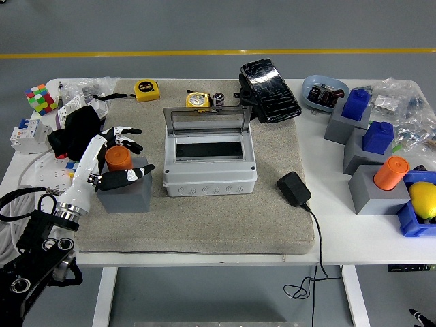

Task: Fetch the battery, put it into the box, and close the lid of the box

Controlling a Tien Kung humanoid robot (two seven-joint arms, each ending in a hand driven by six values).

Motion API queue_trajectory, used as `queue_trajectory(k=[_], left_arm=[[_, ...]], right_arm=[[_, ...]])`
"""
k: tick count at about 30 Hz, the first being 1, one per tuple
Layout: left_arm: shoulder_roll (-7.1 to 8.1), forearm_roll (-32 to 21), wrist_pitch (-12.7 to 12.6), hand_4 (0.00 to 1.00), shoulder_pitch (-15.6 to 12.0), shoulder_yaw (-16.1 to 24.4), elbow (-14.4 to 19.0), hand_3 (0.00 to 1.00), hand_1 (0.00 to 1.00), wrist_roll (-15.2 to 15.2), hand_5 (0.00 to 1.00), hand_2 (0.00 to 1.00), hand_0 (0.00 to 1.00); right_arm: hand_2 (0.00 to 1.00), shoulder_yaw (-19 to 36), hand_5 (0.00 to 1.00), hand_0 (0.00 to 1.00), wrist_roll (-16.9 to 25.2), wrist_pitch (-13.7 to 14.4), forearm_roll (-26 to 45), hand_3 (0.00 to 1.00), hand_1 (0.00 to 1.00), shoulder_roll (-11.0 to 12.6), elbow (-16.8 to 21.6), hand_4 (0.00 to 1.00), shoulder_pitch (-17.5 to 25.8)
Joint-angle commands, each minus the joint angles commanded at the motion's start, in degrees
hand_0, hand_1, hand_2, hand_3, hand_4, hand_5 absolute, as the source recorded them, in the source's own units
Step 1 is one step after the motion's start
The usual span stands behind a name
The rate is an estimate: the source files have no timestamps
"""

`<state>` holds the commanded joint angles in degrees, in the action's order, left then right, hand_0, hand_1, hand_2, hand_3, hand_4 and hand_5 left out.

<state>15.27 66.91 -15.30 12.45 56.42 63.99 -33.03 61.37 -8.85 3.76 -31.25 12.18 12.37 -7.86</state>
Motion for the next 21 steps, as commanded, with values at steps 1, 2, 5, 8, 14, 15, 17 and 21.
queue_trajectory(k=[1,2,5,8,14,15,17,21], left_arm=[[-0.05,-0.3,0.4,0.998,0.1,-0.1,-0.1,0.357,0.228,0.1,0.002,0.28,0.25],[-0.09,-0.8,0.6,0.998,0.1,-0.2,-0.1,0.357,0.228,0.1,0.002,0.28,0.25],[-0.24,-1.9,0.8,0.998,0.3,-0.6,-0.2,0.357,0.228,0.0,0.002,0.28,0.25],[-0.41,-3.3,0.8,0.924,0.5,-1.0,-0.5,0.264,0.184,-0.4,0.002,0.228,0.19],[-0.75,-5.5,0.1,0.856,1.2,-1.6,-0.7,0.222,0.112,-1.8,0.002,0.187,0.156],[-0.8,-5.6,0.1,0.856,1.3,-1.7,-0.8,0.222,0.112,-1.9,0.002,0.187,0.156],[-0.93,-5.9,0.1,0.856,1.6,-2.1,-0.9,0.222,0.112,-2.1,0.002,0.187,0.156],[-1.16,-6.3,-0.3,0.832,2.0,-2.8,-0.7,0.201,0.08,-2.7,0.002,0.166,0.136]], right_arm=[[0.6,0.0,0.457,0.66,0.0,0.0,0.0,0.547,0.618,0.0,0.0,0.946,0.0],[0.6,0.0,0.457,0.66,0.0,0.0,0.0,0.547,0.618,0.0,0.0,0.946,0.0],[0.6,0.0,0.457,0.66,0.0,0.1,0.0,0.547,0.618,0.0,0.0,0.946,0.0],[0.6,0.0,0.458,0.66,0.0,0.1,0.0,0.547,0.618,0.0,0.0,0.946,-0.1],[0.6,-0.2,0.459,0.659,0.1,0.2,0.0,0.547,0.618,0.0,0.0,0.945,-0.1],[0.6,-0.3,0.459,0.659,0.2,0.2,0.0,0.547,0.618,0.0,0.0,0.945,-0.1],[0.6,-0.4,0.459,0.659,0.2,0.2,0.1,0.547,0.618,0.0,0.0,0.945,-0.1],[0.6,-0.4,0.459,0.659,0.3,0.3,0.2,0.546,0.618,0.1,0.0,0.945,-0.2]])
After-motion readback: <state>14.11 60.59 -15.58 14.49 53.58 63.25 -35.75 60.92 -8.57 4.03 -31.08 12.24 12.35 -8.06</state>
